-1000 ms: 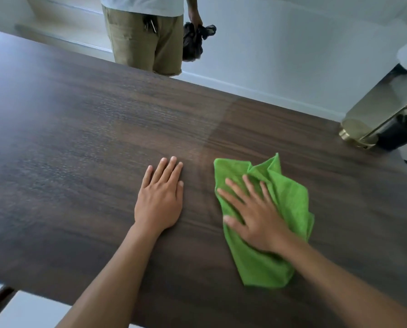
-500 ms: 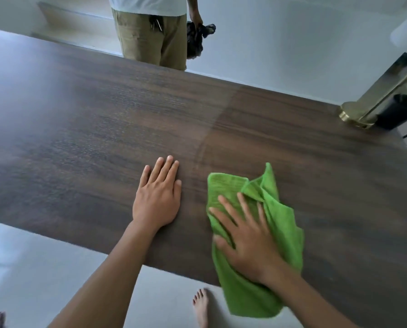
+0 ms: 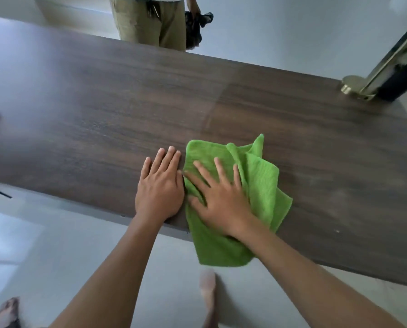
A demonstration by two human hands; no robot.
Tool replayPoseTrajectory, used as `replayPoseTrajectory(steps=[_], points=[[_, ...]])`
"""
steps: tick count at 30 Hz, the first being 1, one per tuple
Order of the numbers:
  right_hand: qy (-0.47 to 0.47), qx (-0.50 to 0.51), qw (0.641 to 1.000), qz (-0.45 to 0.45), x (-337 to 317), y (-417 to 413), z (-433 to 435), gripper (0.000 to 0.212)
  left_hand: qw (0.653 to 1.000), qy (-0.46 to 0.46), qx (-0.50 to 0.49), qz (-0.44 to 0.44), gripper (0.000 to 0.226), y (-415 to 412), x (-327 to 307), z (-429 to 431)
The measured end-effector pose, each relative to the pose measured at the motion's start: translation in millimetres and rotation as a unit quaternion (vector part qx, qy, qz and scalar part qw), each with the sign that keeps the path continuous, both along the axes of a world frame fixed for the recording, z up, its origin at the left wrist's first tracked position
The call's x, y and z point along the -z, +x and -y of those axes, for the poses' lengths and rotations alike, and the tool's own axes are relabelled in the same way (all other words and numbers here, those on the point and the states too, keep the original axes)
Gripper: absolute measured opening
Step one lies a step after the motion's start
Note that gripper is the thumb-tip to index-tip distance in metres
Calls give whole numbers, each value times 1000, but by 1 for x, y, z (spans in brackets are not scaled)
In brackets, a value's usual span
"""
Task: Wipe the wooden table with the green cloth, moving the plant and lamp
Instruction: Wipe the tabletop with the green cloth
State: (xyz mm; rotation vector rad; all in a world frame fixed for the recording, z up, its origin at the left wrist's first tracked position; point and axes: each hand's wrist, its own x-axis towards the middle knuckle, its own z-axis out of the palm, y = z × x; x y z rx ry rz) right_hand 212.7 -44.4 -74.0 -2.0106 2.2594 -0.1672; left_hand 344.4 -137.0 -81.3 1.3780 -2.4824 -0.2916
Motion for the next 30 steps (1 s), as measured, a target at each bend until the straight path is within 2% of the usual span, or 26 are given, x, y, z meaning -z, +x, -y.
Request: replayPoseTrajectory(steps=[2, 4, 8, 11, 14, 17, 20, 23, 27, 30], points=[[15, -20, 1000, 8, -1, -9, -49, 60, 1000, 1, 0, 0, 57, -1, 1, 0], [27, 4, 1000, 0, -2, -45, -65, 63, 1000, -3, -15, -3, 53, -1, 3, 0], [56, 132, 989, 22, -6, -115, 1, 61, 999, -5, -44, -8, 52, -4, 4, -2], [73, 183, 980, 22, -8, -111, 67, 57, 999, -4, -39, -14, 51, -6, 3, 4], [69, 127, 990, -2, -3, -52, 76, 59, 999, -1, -40, -24, 50, -9, 2, 9], [26, 4, 1000, -15, -1, 2, 17, 59, 998, 11, -41, -38, 49, -8, 1, 13], [5, -42, 999, 26, -1, -13, -52, 58, 998, 1, -23, -61, 46, -8, -2, 11], [31, 26, 999, -5, -1, -82, -58, 60, 998, -2, -36, -51, 48, -9, 0, 8], [82, 159, 984, -2, -4, -121, 22, 56, 998, -8, -48, -49, 53, -16, 0, 6], [67, 122, 990, -18, -2, -79, 53, 58, 997, -1, -46, -66, 53, -17, 1, 6]])
